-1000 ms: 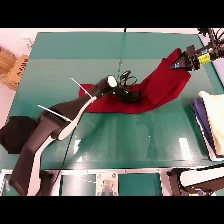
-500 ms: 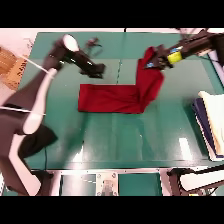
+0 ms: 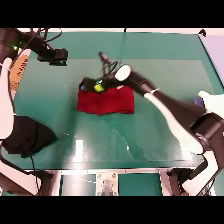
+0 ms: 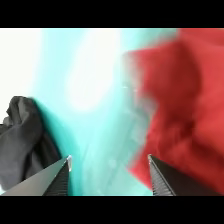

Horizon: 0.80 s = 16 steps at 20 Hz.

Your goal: Fold the shirts.

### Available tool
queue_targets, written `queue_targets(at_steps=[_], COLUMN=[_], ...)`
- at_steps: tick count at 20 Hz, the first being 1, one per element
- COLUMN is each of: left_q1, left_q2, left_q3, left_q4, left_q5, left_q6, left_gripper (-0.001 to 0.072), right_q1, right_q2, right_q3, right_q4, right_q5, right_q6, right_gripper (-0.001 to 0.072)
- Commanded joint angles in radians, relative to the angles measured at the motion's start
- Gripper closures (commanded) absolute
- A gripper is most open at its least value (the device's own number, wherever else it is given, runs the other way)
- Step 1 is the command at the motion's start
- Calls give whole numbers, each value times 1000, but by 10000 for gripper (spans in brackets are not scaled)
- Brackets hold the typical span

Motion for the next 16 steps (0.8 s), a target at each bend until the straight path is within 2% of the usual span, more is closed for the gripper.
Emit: queue_targets(at_steps=[1,4,7,10,13,16], left_q1=[18,18,18,18,18,18], left_q2=[7,7,7,7,7,7], left_q3=[-28,-27,-27,-27,-27,-27], left_q4=[10,10,13,24,94,126], left_q5=[-32,-32,-34,-34,-29,-30], left_q6=[43,42,39,26,-41,-47], left_gripper=[688,688,688,688,688,688], right_q1=[48,-115,-330,-526,-637,-638], right_q2=[-25,45,101,106,104,71], right_q3=[-10,-10,-10,-32,-132,-242], right_q4=[-42,-72,-187,-220,-216,-143], right_q5=[-120,54,306,509,515,484], right_q6=[6,6,6,6,6,-38], right_gripper=[160,160,160,160,160,160])
